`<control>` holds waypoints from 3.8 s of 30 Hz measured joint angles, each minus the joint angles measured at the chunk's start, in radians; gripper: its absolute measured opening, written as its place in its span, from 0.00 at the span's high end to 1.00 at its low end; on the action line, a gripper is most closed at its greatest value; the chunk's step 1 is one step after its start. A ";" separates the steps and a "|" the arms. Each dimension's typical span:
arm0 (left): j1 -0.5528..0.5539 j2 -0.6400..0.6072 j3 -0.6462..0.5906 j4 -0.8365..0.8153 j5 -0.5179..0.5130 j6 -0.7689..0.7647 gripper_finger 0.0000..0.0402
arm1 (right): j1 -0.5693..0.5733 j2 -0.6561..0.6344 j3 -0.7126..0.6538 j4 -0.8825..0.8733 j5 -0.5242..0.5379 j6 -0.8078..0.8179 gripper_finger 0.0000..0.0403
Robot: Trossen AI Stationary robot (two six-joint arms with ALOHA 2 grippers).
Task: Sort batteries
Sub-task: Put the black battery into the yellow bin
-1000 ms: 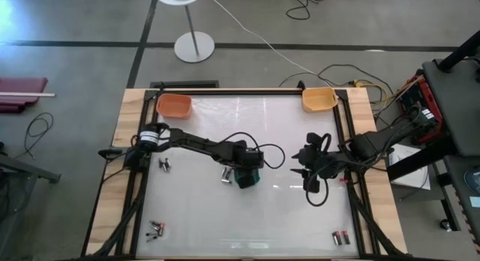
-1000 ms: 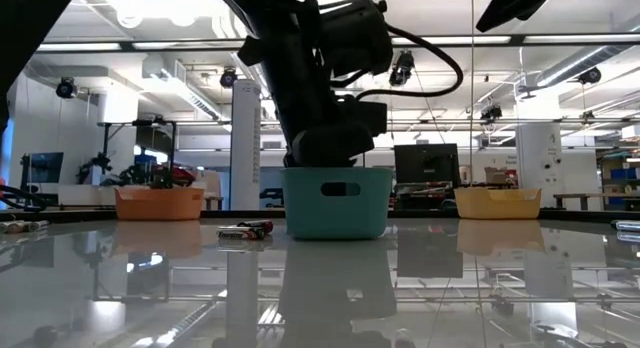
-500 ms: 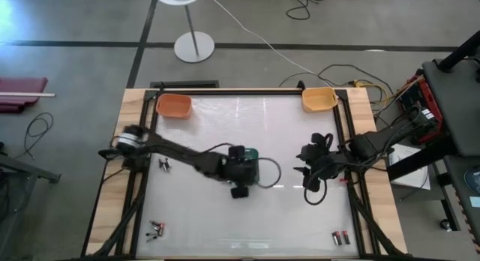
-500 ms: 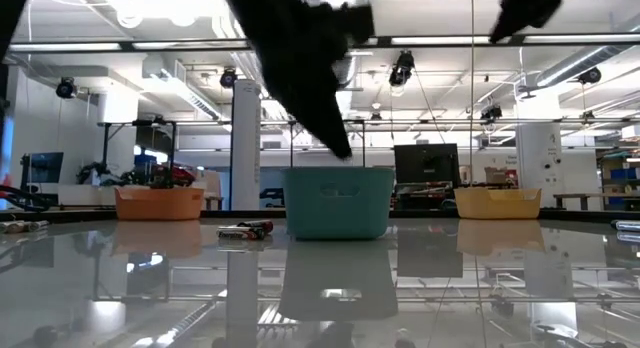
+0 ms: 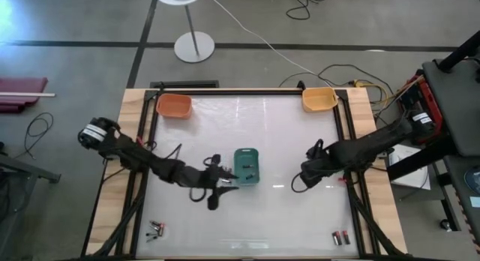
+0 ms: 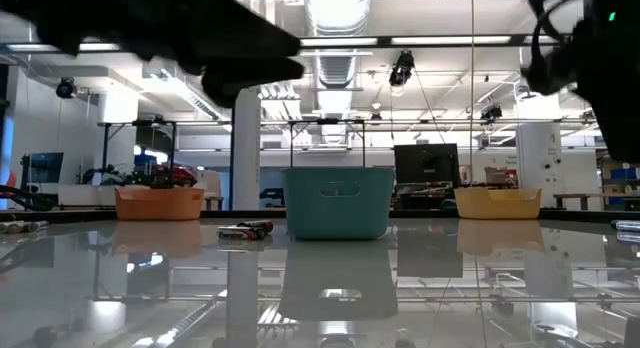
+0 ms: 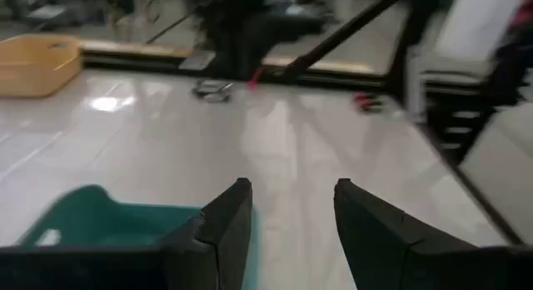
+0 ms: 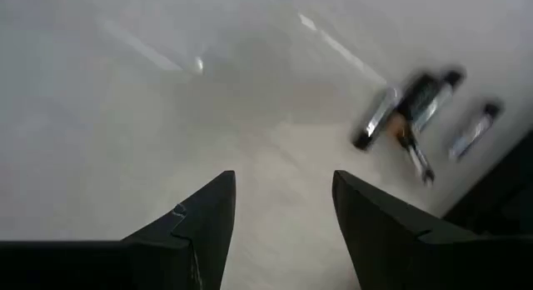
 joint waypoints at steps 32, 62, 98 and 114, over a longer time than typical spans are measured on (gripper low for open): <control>-0.082 0.077 -0.332 0.656 0.091 0.161 0.62 | -0.260 0.016 -0.277 0.214 -0.156 0.127 0.65; -0.081 0.077 -0.349 0.612 0.072 0.165 0.62 | -0.280 0.020 -0.121 0.224 -0.071 0.077 0.95; -0.073 0.077 -0.349 0.536 0.068 0.134 0.62 | -1.297 0.598 0.516 0.090 0.205 -0.753 0.95; -0.074 0.077 -0.349 0.555 0.106 0.183 0.62 | -1.325 0.729 0.520 0.107 0.203 -0.774 0.86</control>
